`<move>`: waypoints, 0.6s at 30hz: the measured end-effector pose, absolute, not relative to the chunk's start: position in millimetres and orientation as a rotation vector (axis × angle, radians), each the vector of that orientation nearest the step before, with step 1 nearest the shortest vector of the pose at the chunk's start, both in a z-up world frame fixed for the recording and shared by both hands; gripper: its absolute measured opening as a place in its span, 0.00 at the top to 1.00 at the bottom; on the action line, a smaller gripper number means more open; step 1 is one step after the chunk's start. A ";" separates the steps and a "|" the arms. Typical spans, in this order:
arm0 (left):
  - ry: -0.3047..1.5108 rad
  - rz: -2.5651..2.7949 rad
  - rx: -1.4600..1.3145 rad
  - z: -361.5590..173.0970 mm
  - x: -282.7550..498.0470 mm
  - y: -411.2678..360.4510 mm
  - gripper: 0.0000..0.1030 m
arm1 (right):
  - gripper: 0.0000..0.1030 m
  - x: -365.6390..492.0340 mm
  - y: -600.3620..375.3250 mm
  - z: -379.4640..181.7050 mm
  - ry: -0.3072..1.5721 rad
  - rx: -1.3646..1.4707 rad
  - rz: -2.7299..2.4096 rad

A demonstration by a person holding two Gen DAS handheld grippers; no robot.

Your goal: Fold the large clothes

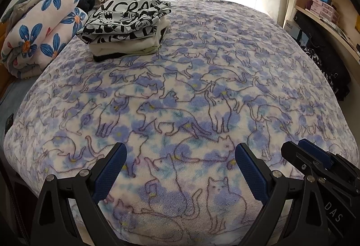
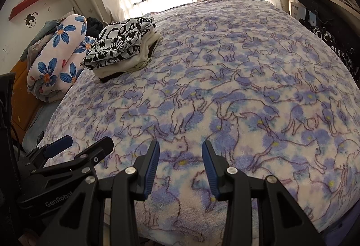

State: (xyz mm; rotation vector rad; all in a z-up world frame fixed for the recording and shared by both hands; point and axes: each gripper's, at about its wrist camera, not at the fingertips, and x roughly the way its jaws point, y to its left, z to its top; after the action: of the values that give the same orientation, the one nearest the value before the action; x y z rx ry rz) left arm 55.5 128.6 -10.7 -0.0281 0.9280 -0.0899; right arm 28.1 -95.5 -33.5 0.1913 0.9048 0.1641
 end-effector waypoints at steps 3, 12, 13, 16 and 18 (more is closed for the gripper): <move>0.928 -0.088 -0.026 -10.7 55.9 128.1 0.07 | 0.62 29.8 -96.0 -32.8 0.906 0.191 0.165; 0.930 -0.087 -0.026 -11.2 55.1 128.1 0.07 | 0.62 28.6 -96.6 -34.9 0.909 0.193 0.166; 0.930 -0.087 -0.027 -11.2 55.1 128.1 0.07 | 0.62 29.1 -96.6 -34.5 0.908 0.193 0.166; 0.929 -0.088 -0.026 -10.6 56.0 127.8 0.07 | 0.62 27.8 -96.5 -35.3 0.910 0.193 0.164; 0.930 -0.089 -0.027 -10.7 55.8 127.8 0.07 | 0.62 28.5 -97.1 -34.7 0.909 0.192 0.166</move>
State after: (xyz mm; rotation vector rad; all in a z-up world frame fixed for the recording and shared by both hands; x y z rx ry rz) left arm 55.8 127.8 -10.7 -0.0265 0.9296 -0.0895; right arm 28.5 -97.1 -34.7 0.1919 0.9088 0.1661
